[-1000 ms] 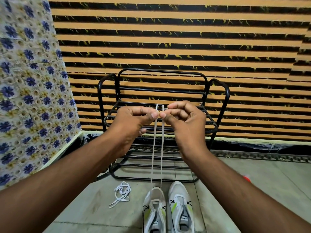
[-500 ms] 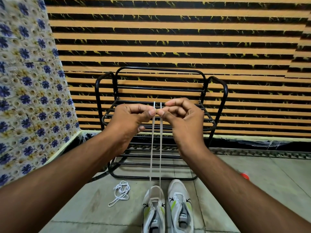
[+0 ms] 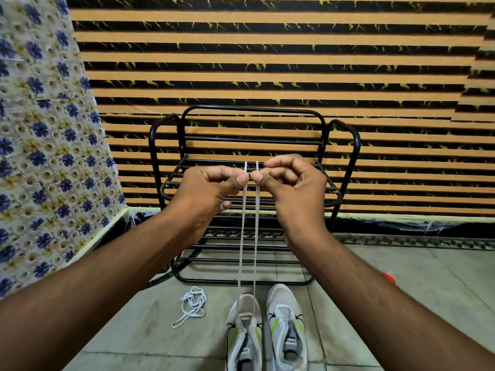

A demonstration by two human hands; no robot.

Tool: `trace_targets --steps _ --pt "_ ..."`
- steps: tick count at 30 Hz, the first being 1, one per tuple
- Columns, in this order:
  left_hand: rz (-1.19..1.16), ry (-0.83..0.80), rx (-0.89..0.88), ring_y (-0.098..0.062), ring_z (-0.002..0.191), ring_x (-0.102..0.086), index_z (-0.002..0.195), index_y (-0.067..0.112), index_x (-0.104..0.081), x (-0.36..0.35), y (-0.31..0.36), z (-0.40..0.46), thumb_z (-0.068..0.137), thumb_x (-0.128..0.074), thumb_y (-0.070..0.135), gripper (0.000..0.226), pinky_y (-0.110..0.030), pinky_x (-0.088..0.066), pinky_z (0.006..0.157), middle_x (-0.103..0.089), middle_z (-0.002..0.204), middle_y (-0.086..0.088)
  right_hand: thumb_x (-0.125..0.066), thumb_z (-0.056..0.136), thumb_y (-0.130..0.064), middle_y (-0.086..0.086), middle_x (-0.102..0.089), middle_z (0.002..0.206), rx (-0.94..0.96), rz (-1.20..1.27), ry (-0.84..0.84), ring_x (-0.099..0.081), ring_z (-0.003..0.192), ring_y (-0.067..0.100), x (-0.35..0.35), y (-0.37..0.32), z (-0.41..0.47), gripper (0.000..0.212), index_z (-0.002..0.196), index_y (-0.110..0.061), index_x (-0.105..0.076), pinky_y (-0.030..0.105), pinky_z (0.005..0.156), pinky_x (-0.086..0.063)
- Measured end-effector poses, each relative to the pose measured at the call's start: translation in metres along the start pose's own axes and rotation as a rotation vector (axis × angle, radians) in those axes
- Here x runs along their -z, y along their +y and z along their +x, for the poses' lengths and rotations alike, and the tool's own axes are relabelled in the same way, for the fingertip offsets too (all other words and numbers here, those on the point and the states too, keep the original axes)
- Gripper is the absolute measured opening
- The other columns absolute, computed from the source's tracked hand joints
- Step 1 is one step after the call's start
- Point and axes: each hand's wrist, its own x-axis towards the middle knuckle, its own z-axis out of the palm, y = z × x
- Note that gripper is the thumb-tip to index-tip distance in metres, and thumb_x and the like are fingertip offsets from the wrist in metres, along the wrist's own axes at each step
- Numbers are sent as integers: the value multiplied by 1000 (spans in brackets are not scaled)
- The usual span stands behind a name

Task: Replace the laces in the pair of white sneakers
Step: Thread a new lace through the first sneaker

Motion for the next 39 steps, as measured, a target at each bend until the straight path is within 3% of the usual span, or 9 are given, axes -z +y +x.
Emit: trace_targets --steps 7,16,20,23,25,28,34,36,39 --pt "17 5 2 -9 89 -67 92 15 -79 1 -2 3 88 -76 23 10 -34 -49 78 -77 96 -2 -79 81 3 10 -76 82 -3 21 3 -75 82 18 0 0 0 22 99 -1 -67 25 74 -60" --pt "-8 -7 -4 -8 85 -69 90 14 -77 1 -3 3 84 -77 26 13 -31 -52 76 -76 92 1 -80 80 3 11 -75 81 15 40 11 -75 82 20 2 6 1 22 98 0 -67 25 74 -59" --pt "-49 -33 16 -19 92 -75 98 11 -70 3 -10 4 96 -68 18 8 -35 -57 78 -77 100 -6 -79 81 4 12 -74 83 17 -10 30 -74 81 17 10 15 1 20 97 -1 -68 23 72 -58" --pt "23 -19 67 -19 79 -72 99 11 -66 8 -27 1 102 -61 14 7 -36 -59 75 -78 100 -7 -73 86 5 19 -70 88 -38 -23 7 -75 77 26 23 27 -2 12 96 0 -67 32 69 -61" --pt "115 -16 111 -15 70 -67 99 11 -67 12 -49 0 101 -63 15 6 -33 -57 68 -78 94 -4 -71 89 3 12 -71 84 -64 -97 -24 -73 67 24 34 39 -4 7 94 -2 -69 35 63 -61" --pt "222 -12 213 -14 66 -64 96 12 -70 18 -100 -2 99 -68 14 4 -30 -51 61 -78 89 -4 -73 89 -4 5 -73 81 -62 -255 -75 -66 60 15 51 66 -8 7 88 -11 -74 28 53 -53" --pt "385 -25 409 -11 55 -62 85 4 -68 24 -207 -22 94 -68 -2 11 -26 -46 57 -73 76 -10 -78 84 -11 -5 -74 81 -44 -459 -190 -70 79 17 70 132 -19 9 81 -19 -77 42 77 -58" --pt "431 -39 450 -10 54 -62 78 3 -65 25 -247 -32 92 -66 -10 19 -26 -51 55 -67 70 -10 -77 84 -13 -8 -74 84 -68 -505 -226 -69 81 10 74 159 -26 10 83 -22 -77 38 79 -57" --pt "544 -48 451 -6 59 -62 73 12 -68 29 -302 -42 88 -66 -9 26 -31 -53 69 -68 61 7 -76 85 -11 -11 -72 85 -99 -584 -269 -66 83 5 79 197 -41 11 86 -21 -78 24 79 -51"
